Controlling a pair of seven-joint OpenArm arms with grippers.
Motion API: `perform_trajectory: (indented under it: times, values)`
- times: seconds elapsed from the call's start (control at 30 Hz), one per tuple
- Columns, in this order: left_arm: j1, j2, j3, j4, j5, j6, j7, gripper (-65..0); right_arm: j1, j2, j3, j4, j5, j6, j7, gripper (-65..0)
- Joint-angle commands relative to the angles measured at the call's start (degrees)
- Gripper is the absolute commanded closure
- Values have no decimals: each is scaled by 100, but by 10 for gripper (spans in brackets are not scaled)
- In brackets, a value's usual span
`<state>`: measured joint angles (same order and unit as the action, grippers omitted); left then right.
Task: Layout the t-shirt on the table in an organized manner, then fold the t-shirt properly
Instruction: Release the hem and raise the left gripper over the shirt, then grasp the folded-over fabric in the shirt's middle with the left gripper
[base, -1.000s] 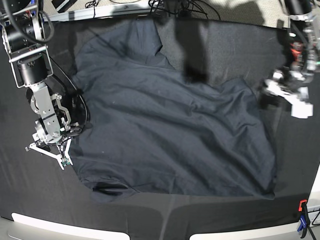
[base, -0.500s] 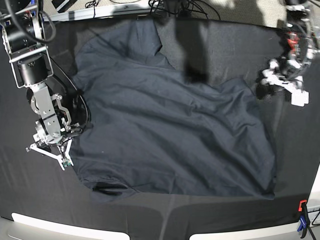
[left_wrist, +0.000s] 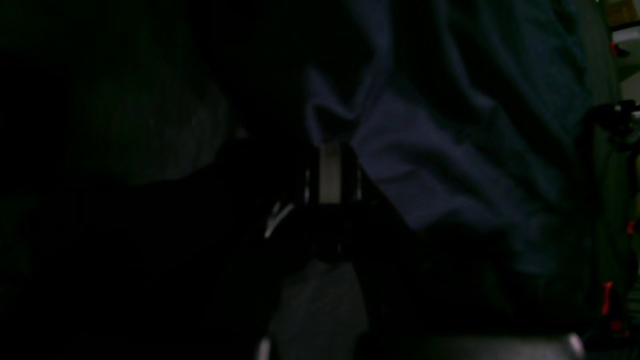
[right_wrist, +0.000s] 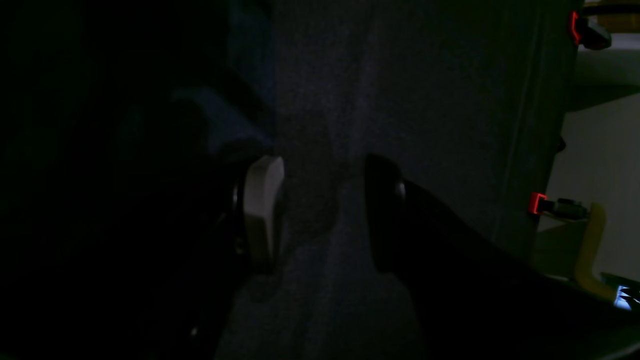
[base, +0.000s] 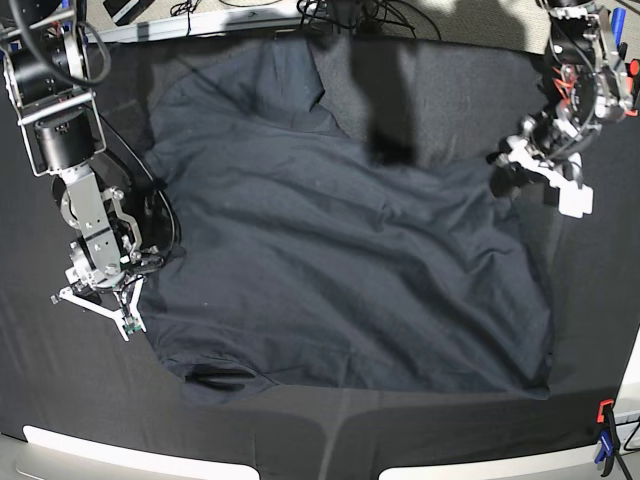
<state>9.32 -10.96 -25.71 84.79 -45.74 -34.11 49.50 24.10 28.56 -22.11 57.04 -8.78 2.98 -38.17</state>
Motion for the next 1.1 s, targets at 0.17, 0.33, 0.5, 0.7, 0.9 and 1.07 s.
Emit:
perform_trajectory:
  times: [0.17, 0.33, 0.5, 0.7, 0.9, 1.07]
  values:
    - [-79, -68, -9, 688, -72, -46, -26, 0, 179, 81, 42, 85, -68, -68, 136, -262]
    - [-107, -164, -11, 1386, 437, 402, -68, 0, 179, 83, 42, 85, -221, -66, 131, -262]
    - [-111, 380, 247, 2063, 369, 540, 4, 0, 181, 81, 42, 87, -321, -68, 136, -262]
    - [-127, 953, 2039, 2094, 1434, 544, -909, 0, 179, 81, 42, 85, -321, -66, 122, -262]
    - [-581, 1169, 4076, 2037, 2857, 1532, -1464, 0, 177, 81, 39, 85, -321, -66, 52, -262]
    - [-968, 1272, 5464, 1436, 3095, 1550, -1493, 0, 179, 81, 39, 85, -321, -66, 17, -262]
